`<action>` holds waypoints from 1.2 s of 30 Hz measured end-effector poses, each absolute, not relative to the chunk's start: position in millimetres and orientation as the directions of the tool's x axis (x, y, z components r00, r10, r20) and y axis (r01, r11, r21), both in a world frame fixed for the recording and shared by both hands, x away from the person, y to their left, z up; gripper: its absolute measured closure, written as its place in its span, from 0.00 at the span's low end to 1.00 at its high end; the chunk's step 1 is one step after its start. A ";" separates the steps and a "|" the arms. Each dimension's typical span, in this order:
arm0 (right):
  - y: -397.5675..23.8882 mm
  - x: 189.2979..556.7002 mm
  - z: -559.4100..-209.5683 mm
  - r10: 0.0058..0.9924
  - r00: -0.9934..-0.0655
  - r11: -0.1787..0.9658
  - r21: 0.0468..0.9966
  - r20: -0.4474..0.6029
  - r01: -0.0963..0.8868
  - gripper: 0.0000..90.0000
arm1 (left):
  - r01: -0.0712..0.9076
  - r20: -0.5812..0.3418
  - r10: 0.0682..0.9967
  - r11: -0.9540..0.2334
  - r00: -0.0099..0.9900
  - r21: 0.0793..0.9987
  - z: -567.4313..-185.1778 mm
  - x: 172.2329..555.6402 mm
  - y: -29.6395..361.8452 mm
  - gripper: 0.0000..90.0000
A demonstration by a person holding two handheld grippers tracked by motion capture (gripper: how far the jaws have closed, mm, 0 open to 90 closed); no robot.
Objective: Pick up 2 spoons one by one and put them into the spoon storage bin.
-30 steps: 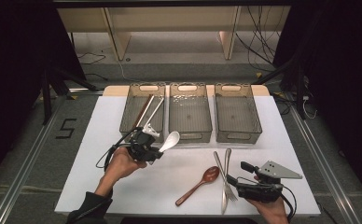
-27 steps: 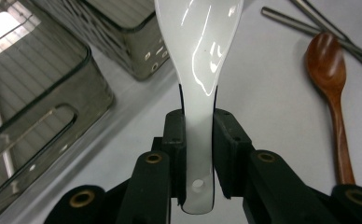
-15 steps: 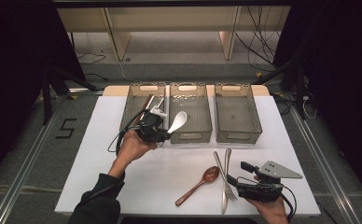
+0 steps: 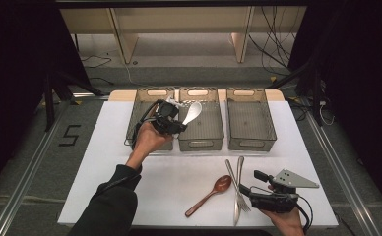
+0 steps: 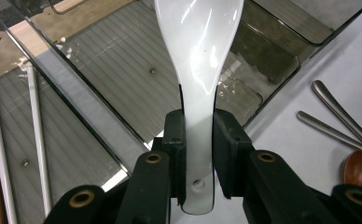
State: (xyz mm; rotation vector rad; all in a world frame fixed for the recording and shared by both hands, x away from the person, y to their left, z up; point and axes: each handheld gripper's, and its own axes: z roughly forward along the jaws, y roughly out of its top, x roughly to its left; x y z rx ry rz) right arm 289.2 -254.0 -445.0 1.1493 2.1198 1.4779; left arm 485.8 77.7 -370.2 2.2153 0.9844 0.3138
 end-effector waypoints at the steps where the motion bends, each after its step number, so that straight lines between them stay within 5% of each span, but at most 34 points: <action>1: -254.0 289.2 -445.0 0.756 -0.629 0.145 0.889 0.184 0.434 0.28 | 0.563 -0.051 0.730 -0.478 0.681 0.674 -370.0 488.3 76.7 0.84; 36: -254.8 289.0 -445.0 0.753 -0.631 0.143 0.891 0.185 0.432 0.28 | 0.650 -0.102 0.770 -0.449 0.629 0.613 -403.3 520.6 54.8 0.84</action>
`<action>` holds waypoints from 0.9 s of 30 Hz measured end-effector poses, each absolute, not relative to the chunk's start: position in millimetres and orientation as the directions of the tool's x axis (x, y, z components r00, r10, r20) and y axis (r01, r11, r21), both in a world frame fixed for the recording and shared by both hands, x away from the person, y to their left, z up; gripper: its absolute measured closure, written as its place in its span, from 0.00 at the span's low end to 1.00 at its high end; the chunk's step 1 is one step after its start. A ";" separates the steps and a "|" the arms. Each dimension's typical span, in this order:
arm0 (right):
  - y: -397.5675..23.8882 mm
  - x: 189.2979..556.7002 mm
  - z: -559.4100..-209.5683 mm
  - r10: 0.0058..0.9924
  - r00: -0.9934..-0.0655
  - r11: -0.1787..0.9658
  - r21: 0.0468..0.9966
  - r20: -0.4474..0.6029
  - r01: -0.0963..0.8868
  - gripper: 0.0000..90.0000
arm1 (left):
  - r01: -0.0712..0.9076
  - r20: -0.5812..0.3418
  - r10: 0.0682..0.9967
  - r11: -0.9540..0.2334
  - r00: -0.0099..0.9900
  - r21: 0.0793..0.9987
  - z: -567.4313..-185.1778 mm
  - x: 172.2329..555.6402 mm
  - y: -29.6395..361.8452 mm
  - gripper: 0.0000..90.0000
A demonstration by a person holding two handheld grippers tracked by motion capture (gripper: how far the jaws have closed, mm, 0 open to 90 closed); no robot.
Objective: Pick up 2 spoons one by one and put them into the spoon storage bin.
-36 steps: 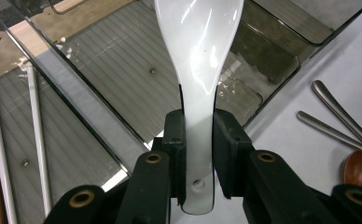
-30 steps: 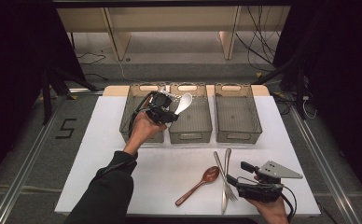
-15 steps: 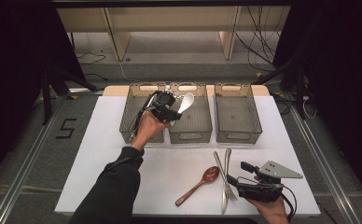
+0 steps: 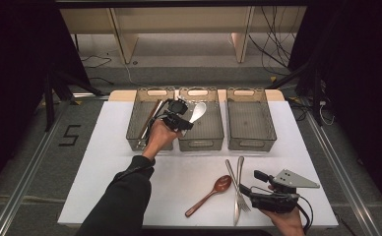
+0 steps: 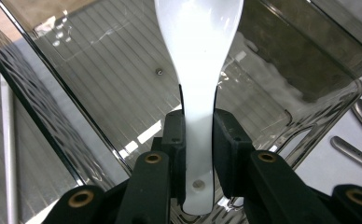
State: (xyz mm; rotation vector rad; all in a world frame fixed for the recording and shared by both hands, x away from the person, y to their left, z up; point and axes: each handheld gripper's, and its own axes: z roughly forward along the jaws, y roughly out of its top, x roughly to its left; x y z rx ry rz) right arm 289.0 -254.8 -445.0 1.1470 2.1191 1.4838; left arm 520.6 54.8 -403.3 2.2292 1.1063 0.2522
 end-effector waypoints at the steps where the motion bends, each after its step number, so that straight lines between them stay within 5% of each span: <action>1: -254.9 288.9 -444.9 0.753 -0.631 0.143 0.890 0.185 0.432 0.28 | 0.657 -0.110 0.772 -0.446 0.626 0.608 -405.2 521.0 54.2 0.84; 13: -254.7 288.8 -444.9 0.754 -0.631 0.145 0.891 0.183 0.431 0.28 | 0.665 -0.145 0.756 -0.447 0.638 0.599 -390.1 507.3 56.3 0.46; 27: -253.7 289.0 -445.6 0.757 -0.626 0.142 0.889 0.185 0.435 0.28 | 0.616 -0.114 0.714 -0.499 0.691 0.609 -388.5 442.9 71.6 0.28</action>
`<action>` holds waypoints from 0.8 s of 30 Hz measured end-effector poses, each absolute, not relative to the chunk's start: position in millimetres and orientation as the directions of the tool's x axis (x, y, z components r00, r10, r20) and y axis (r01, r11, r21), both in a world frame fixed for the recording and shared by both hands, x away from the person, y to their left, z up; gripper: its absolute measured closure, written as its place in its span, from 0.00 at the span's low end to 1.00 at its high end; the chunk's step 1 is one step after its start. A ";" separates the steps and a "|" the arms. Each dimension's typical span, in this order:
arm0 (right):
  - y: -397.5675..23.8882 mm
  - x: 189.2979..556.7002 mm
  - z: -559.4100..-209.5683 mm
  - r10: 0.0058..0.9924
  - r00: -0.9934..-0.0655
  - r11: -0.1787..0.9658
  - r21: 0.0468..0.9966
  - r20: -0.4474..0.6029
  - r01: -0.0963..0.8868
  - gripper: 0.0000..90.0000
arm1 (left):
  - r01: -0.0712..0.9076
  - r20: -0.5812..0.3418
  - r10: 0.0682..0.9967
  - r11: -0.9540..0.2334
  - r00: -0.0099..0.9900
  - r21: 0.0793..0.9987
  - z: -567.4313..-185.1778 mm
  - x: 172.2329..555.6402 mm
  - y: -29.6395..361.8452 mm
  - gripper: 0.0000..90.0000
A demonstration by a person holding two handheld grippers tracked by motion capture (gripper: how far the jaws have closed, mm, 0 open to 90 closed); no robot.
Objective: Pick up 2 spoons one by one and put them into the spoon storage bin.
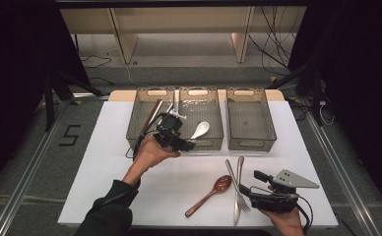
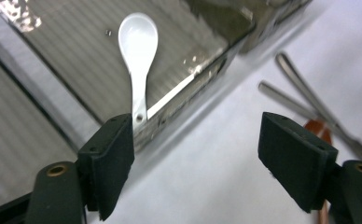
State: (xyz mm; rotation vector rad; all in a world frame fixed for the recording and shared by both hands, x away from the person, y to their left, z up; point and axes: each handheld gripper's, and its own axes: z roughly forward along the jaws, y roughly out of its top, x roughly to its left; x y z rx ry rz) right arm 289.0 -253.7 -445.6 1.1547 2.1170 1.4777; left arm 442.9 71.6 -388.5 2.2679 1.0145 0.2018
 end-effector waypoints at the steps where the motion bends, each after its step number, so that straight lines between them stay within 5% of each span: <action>1: -253.3 289.0 -445.7 0.758 -0.626 0.145 0.887 0.185 0.438 0.28 | 0.615 -0.113 0.714 -0.498 0.691 0.611 -390.1 439.5 73.2 0.27; 8: -252.9 289.3 -446.3 0.758 -0.626 0.145 0.888 0.184 0.436 0.28 | 0.638 -0.164 0.709 -0.476 0.685 0.606 -407.0 416.6 82.1 0.25; 24: -252.9 288.1 -445.4 0.757 -0.629 0.150 0.890 0.178 0.431 0.28 | 0.609 -0.095 0.667 -0.600 0.739 0.519 -420.2 383.7 65.5 0.22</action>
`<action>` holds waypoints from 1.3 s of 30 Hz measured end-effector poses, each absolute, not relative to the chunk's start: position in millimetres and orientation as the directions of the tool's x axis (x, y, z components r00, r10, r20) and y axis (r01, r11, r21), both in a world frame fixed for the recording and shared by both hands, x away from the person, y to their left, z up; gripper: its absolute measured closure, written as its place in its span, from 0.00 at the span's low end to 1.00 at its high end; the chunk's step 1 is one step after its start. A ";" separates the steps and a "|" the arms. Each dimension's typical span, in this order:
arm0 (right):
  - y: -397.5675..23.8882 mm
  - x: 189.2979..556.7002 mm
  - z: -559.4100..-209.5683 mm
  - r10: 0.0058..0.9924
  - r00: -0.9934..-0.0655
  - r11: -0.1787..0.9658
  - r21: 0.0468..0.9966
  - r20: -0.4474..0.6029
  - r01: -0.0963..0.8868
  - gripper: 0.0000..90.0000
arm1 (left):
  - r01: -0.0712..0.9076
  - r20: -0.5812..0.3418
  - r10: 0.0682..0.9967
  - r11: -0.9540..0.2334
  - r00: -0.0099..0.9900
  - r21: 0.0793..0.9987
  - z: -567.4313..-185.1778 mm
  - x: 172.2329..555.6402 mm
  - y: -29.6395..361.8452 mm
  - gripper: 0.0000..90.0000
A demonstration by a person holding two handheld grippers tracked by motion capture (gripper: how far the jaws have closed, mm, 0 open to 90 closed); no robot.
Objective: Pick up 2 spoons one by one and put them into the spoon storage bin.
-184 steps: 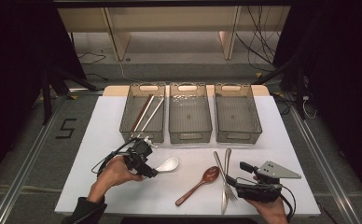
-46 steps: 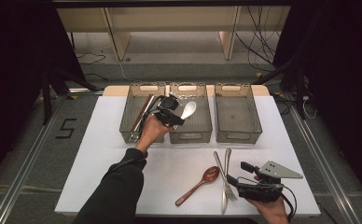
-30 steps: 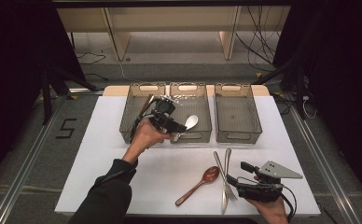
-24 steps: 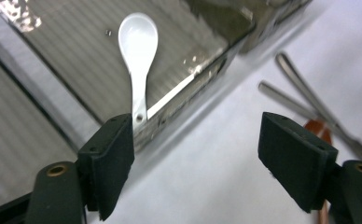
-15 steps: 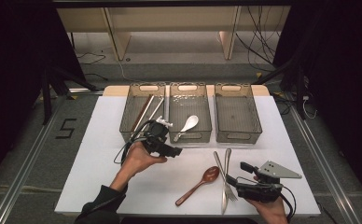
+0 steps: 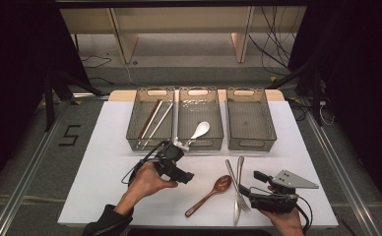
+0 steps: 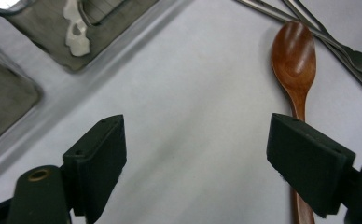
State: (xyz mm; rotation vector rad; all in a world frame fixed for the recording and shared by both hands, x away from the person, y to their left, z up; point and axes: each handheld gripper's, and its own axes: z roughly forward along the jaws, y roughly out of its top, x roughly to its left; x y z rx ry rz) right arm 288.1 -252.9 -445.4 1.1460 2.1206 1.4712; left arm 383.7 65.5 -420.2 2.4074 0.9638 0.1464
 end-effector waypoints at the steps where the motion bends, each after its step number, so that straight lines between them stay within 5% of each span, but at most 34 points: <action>1: -252.9 288.1 -445.4 0.757 -0.629 0.150 0.890 0.177 0.431 0.28 | 0.610 -0.097 0.667 -0.601 0.739 0.517 -421.3 382.4 64.5 0.22; 25: -251.4 288.3 -446.1 0.757 -0.630 0.157 0.887 0.176 0.435 0.28 | 0.563 -0.114 0.582 -0.689 0.805 0.458 -448.5 360.3 26.3 0.24; 39: -252.1 288.2 -445.9 0.758 -0.628 0.154 0.887 0.177 0.435 0.28 | 0.502 -0.093 0.516 -0.750 0.851 0.431 -459.3 352.8 1.2 0.40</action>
